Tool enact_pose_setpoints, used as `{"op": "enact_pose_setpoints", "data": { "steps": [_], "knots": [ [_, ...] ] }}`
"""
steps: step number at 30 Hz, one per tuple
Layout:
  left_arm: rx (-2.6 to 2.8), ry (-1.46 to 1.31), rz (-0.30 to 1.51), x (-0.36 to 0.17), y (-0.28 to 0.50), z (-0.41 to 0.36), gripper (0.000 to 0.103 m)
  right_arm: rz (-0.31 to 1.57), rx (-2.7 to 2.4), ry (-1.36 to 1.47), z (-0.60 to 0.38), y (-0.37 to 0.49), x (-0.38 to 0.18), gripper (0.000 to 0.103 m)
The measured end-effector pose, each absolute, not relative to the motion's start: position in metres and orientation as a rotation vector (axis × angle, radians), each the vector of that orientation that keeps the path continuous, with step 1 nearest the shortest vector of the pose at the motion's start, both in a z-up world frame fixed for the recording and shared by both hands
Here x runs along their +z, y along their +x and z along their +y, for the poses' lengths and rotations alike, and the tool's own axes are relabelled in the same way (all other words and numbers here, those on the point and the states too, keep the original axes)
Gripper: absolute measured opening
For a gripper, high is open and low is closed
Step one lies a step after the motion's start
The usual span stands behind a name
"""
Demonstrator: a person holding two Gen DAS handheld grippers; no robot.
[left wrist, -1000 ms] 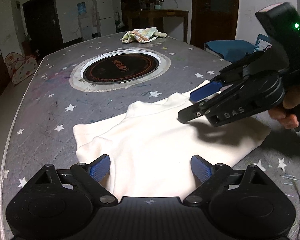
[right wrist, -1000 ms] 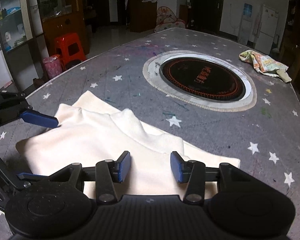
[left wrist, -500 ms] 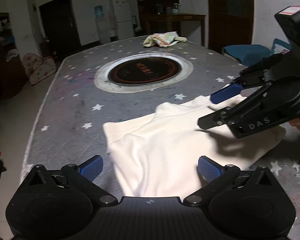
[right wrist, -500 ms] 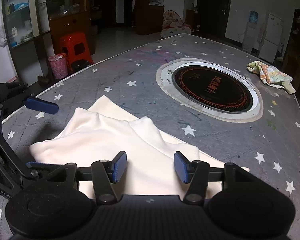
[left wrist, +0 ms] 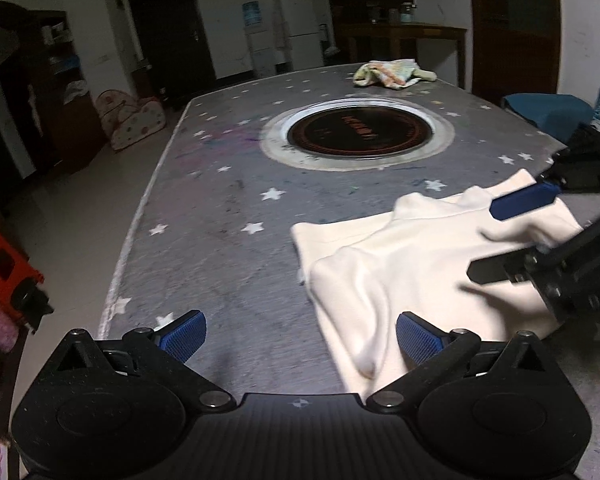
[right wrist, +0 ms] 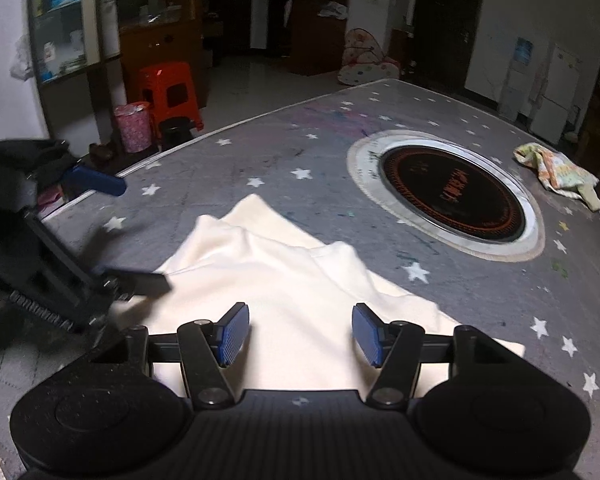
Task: Fold clothes
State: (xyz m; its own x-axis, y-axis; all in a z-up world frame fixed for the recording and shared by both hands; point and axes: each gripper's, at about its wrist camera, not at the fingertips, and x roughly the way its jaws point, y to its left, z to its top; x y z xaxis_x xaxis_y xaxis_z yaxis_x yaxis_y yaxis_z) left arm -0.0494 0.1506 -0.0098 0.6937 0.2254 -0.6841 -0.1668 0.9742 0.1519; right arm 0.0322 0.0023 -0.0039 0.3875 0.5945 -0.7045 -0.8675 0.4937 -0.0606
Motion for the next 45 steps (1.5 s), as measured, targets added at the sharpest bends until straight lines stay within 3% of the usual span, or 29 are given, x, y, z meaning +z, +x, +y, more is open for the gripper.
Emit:
{"op": "enact_pose_setpoints", "data": {
  "steps": [13, 45],
  "knots": [
    [0.287, 0.068, 0.788, -0.014, -0.045, 0.160, 0.103, 0.667, 1.017, -0.462, 0.021, 0.007, -0.023, 0.056],
    [0.435, -0.039, 0.787, -0.007, -0.037, 0.178, 0.103, 0.608, 1.023, -0.477, 0.018, -0.017, -0.011, 0.057]
  ]
}}
